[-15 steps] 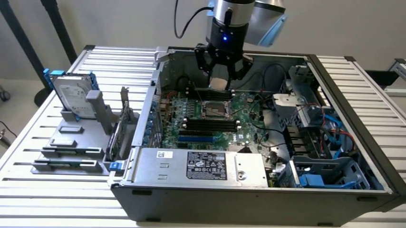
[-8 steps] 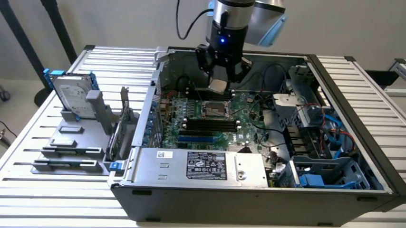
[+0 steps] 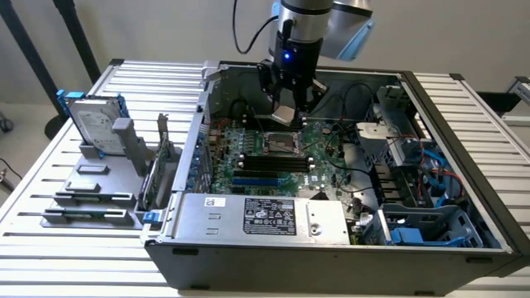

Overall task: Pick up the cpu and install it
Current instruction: 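Place the cpu into insertion slot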

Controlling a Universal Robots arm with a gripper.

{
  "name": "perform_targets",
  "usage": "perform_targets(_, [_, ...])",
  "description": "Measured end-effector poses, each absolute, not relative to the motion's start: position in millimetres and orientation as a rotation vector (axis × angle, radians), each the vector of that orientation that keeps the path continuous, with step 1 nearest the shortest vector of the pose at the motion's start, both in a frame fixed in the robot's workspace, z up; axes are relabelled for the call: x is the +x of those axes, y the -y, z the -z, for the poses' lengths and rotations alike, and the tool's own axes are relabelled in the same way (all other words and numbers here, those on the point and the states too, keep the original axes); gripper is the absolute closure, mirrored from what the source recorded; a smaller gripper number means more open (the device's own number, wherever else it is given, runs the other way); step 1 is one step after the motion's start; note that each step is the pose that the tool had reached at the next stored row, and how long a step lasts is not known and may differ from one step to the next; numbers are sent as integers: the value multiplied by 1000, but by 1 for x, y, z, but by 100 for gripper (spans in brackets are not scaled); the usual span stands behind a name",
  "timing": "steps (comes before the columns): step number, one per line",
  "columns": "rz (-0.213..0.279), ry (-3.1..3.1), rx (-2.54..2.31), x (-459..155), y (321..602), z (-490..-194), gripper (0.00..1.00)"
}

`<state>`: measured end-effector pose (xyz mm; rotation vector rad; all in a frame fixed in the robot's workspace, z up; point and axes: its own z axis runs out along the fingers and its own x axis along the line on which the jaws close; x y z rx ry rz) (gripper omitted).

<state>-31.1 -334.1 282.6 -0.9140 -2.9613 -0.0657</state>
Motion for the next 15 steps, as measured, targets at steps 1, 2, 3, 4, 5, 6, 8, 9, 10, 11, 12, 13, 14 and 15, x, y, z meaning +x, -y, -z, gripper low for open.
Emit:
perform_targets(1, [66,2953,-941,-31,334,-282,45])
perform_targets(2, [67,2945,-967,-31,334,-281,45])
perform_targets(3, [68,2937,-993,-31,334,-279,45])
perform_targets(4, [68,2928,-1020,-31,334,-278,45])
perform_targets(5, [69,2919,-1047,-31,334,-277,45])
perform_targets(6, [69,2910,-1073,-31,334,-276,45])
perform_targets(8, [70,2891,-1126,-31,334,-274,45])
perform_targets(9, [71,2880,-1154,-31,334,-273,45])
perform_targets(10, [71,2870,-1180,-31,334,-271,45])
perform_targets(11, [72,2860,-1206,-31,334,-270,45])
perform_targets(12, [73,2849,-1231,-31,334,-269,45])
perform_targets(13, [73,2837,-1259,-31,334,-268,45])
perform_targets(14, [74,2826,-1285,-31,334,-267,45])
perform_targets(15, [74,2815,-1309,-31,334,-266,45])
